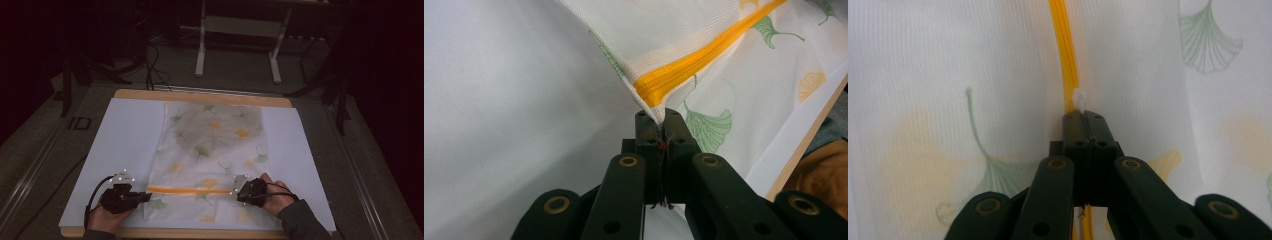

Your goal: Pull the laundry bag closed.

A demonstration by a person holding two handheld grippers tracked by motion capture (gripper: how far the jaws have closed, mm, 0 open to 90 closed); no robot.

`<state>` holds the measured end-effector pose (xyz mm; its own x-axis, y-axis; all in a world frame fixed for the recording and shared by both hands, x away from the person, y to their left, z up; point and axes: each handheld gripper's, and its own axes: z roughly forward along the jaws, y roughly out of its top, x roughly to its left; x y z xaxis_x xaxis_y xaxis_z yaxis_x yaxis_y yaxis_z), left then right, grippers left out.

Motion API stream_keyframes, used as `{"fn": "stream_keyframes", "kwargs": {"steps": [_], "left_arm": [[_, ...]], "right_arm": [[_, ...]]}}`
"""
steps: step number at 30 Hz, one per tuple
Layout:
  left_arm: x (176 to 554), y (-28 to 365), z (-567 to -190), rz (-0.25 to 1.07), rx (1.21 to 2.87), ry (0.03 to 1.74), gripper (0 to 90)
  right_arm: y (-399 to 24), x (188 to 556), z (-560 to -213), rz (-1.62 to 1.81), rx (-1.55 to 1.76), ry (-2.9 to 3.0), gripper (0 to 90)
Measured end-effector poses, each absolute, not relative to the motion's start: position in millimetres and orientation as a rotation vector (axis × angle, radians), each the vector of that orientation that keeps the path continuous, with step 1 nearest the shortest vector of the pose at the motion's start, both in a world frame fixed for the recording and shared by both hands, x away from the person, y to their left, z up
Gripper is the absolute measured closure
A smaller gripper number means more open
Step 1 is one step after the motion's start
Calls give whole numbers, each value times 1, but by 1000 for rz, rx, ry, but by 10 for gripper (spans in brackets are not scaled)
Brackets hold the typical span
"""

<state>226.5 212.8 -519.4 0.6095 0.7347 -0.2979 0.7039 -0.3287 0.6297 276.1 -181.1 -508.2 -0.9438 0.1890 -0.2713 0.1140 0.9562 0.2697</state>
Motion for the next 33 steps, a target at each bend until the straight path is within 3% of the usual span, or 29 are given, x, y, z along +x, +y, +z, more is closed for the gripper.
{"fn": "stream_keyframes", "kwargs": {"steps": [33], "left_arm": [[226,214,-519,54,2083,1132,882]], "right_arm": [[-212,273,-507,368,316,2783,900]]}}
